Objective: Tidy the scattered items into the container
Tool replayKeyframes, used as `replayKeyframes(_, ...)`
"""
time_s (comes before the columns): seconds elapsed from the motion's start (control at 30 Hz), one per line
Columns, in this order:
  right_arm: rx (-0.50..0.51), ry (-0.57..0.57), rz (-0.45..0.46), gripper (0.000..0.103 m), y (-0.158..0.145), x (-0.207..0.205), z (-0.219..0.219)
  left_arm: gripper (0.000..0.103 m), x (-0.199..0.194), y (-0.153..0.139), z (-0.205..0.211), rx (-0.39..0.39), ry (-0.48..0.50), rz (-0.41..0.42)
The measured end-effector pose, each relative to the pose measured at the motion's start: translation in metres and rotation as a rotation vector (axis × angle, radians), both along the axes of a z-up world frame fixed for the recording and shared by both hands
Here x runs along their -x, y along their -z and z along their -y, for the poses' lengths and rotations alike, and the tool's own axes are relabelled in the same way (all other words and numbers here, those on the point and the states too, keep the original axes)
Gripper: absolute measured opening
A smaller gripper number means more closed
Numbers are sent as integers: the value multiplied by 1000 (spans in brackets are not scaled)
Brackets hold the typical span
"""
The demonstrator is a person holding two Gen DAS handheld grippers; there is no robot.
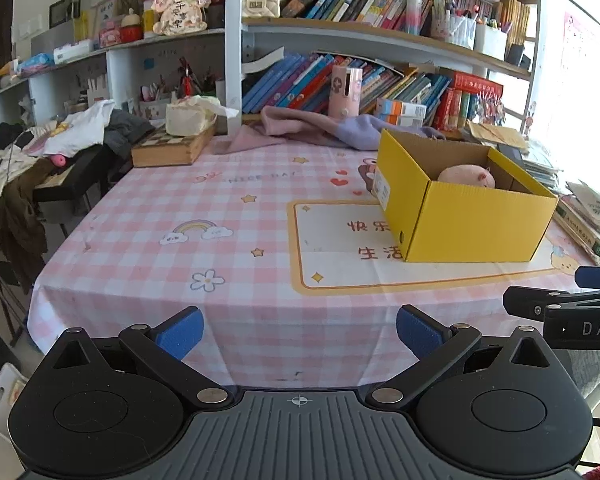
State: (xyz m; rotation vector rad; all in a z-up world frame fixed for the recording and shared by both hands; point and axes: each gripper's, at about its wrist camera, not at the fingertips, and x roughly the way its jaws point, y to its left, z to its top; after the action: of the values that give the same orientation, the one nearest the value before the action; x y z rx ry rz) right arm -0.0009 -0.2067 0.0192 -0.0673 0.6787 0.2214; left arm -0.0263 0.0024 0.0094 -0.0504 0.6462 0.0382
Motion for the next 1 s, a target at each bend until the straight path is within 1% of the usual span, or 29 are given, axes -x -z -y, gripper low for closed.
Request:
replayKeyframes(0.3,2,14,-22,101,4,2,2,103,-3,4,4,0,20,-28)
replayKeyframes(1.0,11,7,-27,103,5,0,-2,103,-6,7,1,0,26,-49)
